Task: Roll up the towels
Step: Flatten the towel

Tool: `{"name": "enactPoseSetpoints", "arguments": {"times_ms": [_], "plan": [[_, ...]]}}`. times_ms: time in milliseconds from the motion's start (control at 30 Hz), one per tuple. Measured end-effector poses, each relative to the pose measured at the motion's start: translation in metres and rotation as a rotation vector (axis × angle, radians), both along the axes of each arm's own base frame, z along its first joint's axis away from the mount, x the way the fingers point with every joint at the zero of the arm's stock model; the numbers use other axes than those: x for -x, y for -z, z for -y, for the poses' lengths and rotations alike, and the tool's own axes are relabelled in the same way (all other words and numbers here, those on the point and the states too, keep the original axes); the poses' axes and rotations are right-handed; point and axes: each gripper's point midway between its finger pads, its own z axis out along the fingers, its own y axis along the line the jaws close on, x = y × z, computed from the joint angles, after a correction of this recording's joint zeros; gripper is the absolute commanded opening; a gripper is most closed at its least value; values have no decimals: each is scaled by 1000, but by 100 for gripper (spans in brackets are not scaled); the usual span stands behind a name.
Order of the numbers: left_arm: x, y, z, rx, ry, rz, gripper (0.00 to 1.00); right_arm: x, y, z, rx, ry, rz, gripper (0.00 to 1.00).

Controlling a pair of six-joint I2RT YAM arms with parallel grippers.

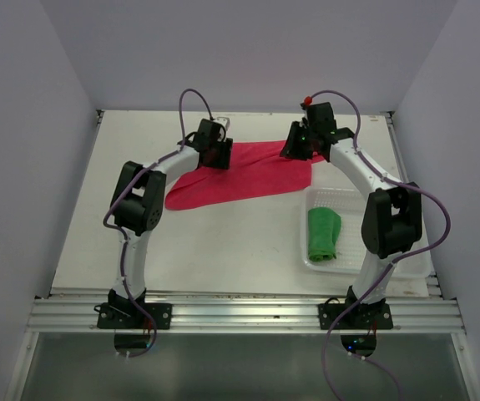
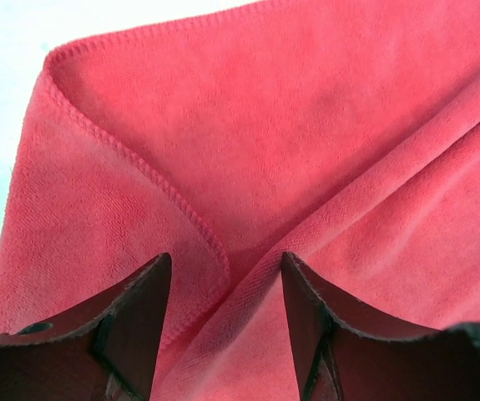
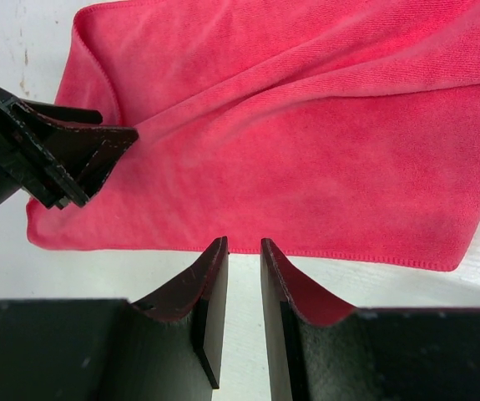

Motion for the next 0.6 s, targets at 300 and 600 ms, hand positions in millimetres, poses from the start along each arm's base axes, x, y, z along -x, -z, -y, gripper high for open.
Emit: {"name": "enactPoseSetpoints", "arguments": {"times_ms": [300,600], "plan": [[-5,-16,-3,20,-25,82,58,-2,-1,3,-14,2,1,26],[-12,-18,-1,29,-43,94,49,-3,-1,6,-22,10,0,26]]}}
